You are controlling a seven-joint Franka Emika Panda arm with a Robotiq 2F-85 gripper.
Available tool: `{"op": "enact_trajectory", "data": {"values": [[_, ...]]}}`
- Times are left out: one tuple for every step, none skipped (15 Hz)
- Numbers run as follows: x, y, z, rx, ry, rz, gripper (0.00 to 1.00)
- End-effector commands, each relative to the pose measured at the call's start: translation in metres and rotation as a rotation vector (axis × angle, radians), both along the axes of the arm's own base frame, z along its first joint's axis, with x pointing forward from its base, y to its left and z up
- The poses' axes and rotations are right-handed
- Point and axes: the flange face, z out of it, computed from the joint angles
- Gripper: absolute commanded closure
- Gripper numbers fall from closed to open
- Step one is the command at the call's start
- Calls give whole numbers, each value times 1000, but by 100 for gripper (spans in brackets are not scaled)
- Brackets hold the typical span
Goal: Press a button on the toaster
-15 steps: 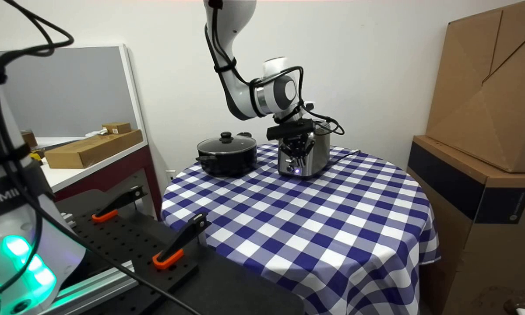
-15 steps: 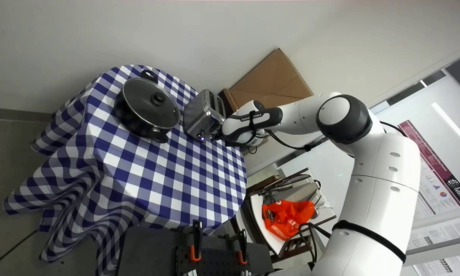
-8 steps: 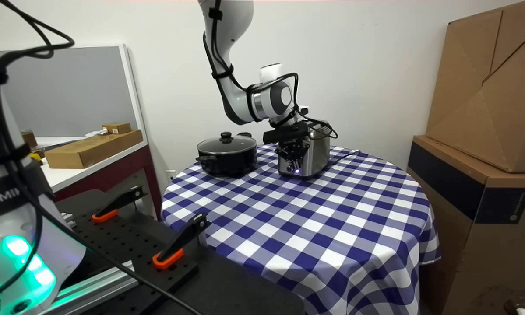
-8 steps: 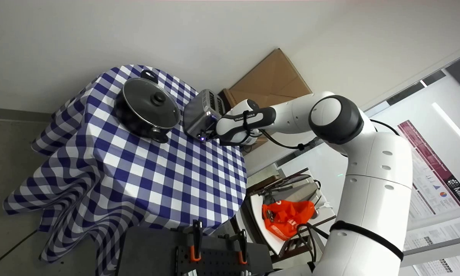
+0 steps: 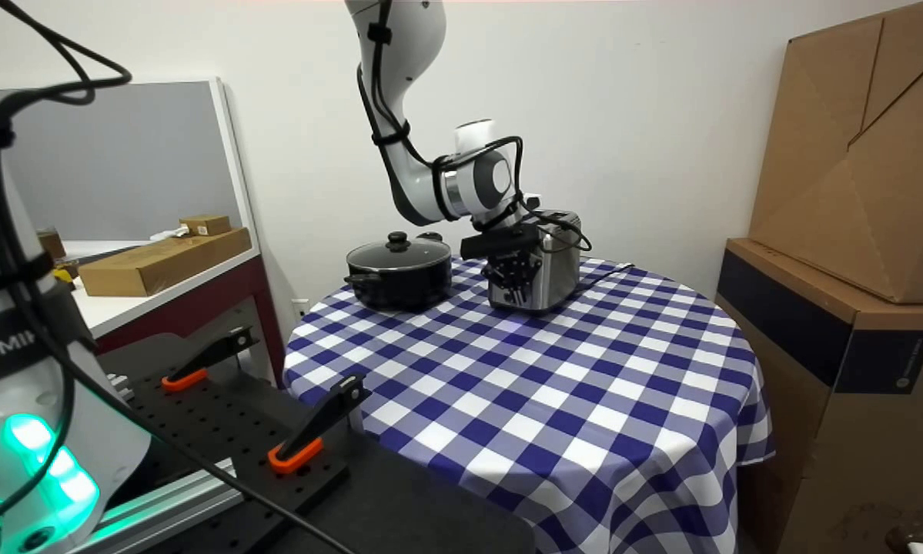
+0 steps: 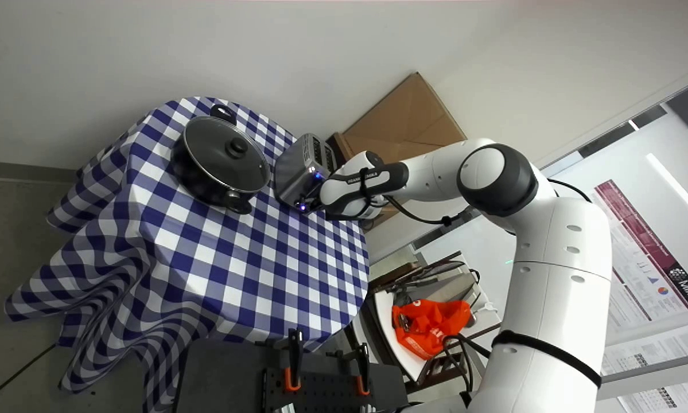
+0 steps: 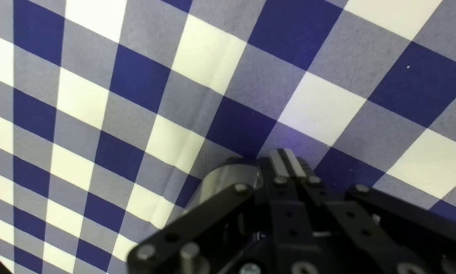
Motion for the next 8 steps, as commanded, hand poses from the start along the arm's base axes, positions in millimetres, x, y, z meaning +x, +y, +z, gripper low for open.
{"op": "enact_trajectory", "data": {"values": [[6,6,-6,3,-26,-4,100],[7,7,-7,3,-30,-4,100],[8,7,-7,4,-37,-5,100],[9,8,-7,4,-47,-5,100],[10,9,-7,5,-56,-7,100],[11,10,-8,6,-65,-9,100],[12,11,-9,6,-69,-11,100],[11,11,-10,2,-66,-12,100]]}}
